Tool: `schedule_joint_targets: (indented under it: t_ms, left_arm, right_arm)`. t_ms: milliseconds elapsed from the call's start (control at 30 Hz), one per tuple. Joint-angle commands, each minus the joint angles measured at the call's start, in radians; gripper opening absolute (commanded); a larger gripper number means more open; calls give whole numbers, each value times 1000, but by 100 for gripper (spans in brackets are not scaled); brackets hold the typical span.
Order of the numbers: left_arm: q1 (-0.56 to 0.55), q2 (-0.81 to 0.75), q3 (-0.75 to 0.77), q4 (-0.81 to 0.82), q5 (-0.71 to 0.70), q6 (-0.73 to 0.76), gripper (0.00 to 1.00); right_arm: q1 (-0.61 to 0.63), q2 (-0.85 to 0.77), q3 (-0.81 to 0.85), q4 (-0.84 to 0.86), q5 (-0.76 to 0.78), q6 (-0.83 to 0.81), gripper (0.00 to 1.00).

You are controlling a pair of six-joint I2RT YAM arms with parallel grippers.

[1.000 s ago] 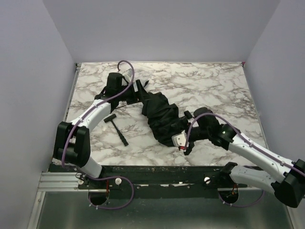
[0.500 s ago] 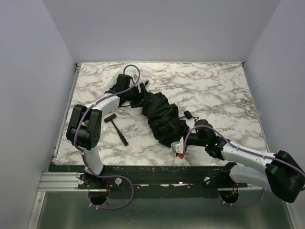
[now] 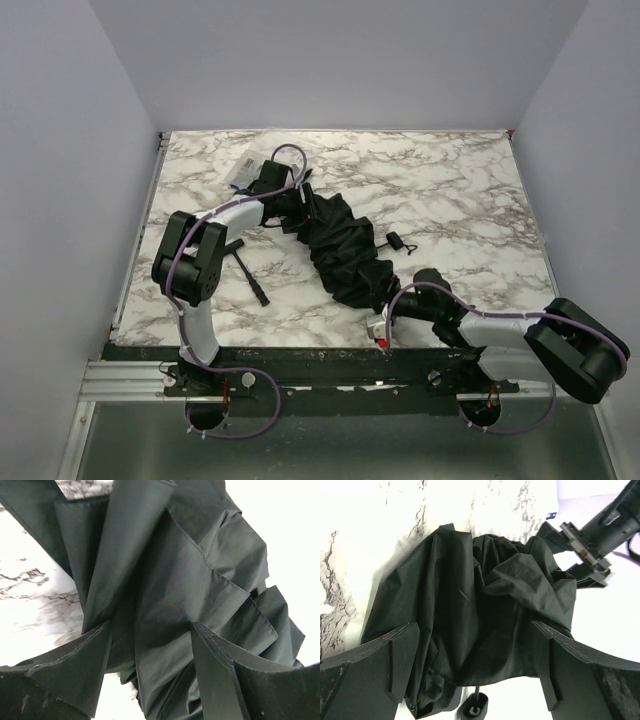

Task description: Put away the umbrella

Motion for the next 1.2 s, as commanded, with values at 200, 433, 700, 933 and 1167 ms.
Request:
schedule_joint_targets:
  t_ms: [200, 433, 700, 933, 1167]
  left_arm:
    - [-32, 32, 15, -58, -35, 4, 61]
    - [-72, 47, 18, -89, -23, 27, 57]
    - [-146, 33, -25, -119, 5, 58, 52]
    - [-198, 28, -71, -118, 48, 67, 46]
    - [-221, 21, -110, -103, 95, 70, 37]
  right_arm:
    - [1, 109, -92, 437, -28, -55, 100]
    - [2, 290, -97, 634, 7, -62, 100]
    - [2, 544, -67, 1037, 53, -34, 100]
    - [2, 668, 4, 1145, 115, -18, 100]
    - [1, 674, 29, 1133, 170, 29, 100]
